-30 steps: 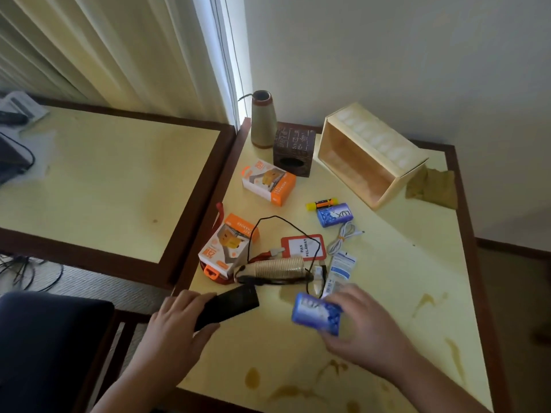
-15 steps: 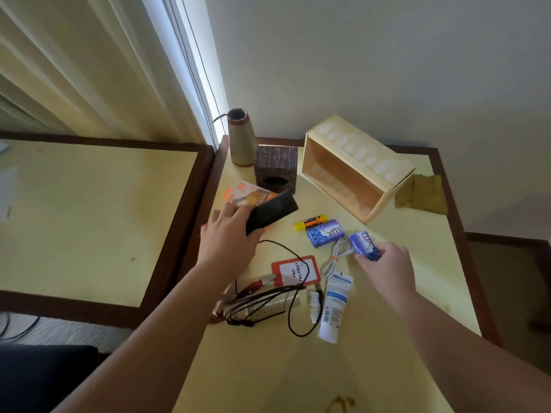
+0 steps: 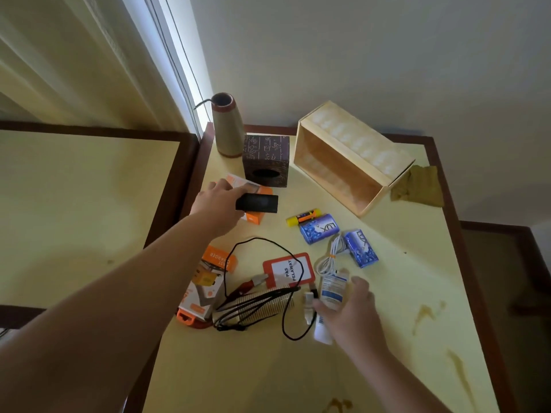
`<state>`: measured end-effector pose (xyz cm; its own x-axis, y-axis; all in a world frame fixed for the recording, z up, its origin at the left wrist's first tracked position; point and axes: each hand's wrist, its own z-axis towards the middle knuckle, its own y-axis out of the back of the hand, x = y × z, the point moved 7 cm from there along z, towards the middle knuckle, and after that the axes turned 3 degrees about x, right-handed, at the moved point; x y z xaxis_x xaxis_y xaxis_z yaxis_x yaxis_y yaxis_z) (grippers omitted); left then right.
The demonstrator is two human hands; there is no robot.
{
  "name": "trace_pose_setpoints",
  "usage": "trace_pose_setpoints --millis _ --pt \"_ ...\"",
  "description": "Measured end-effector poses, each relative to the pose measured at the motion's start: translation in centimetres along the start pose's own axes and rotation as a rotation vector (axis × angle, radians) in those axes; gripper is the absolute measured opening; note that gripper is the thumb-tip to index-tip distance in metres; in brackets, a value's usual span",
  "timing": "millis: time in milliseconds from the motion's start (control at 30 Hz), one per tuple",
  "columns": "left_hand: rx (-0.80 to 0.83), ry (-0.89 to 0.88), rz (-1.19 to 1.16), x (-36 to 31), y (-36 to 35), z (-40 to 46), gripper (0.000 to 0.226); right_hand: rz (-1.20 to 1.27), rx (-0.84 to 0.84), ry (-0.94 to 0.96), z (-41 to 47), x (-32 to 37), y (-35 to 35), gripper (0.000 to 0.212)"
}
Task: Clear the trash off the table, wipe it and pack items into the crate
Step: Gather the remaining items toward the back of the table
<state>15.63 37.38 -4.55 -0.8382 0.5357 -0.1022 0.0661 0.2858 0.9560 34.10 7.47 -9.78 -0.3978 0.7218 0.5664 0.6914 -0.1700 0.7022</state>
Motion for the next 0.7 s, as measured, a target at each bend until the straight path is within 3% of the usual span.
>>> trace_pose_setpoints --millis 100,200,367,500,600,700 --pt "-0.132 0.107 -0.213 0.8 1.3 -3.3 0.063 0.02 0.061 -0.02 -0.5 0.1 -1.5 0.1" --pt "-0.247 0.267 -0.401 2.5 1.1 -9.5 0.061 0.06 0.08 -0.048 -0.6 -0.1 -1.2 0.094" --pt "-0.015 0.587 -0.508 5.0 -5.2 -19.1 0.086 0.187 -0.061 0.005 -1.5 1.0 1.7 0.077" --pt "0.048 0.597 -0.547 4.2 -8.0 -21.2 0.096 0.244 -0.127 0.155 -1.1 3.6 3.1 0.064" --pt "0.063 0.551 -0.544 3.6 -8.8 -20.4 0.094 0.187 -0.136 0.282 1.8 6.5 3.5 0.059" --pt "0.06 0.507 -0.536 3.4 -9.1 -19.2 0.085 0.071 -0.132 0.295 5.3 8.7 3.1 0.053"
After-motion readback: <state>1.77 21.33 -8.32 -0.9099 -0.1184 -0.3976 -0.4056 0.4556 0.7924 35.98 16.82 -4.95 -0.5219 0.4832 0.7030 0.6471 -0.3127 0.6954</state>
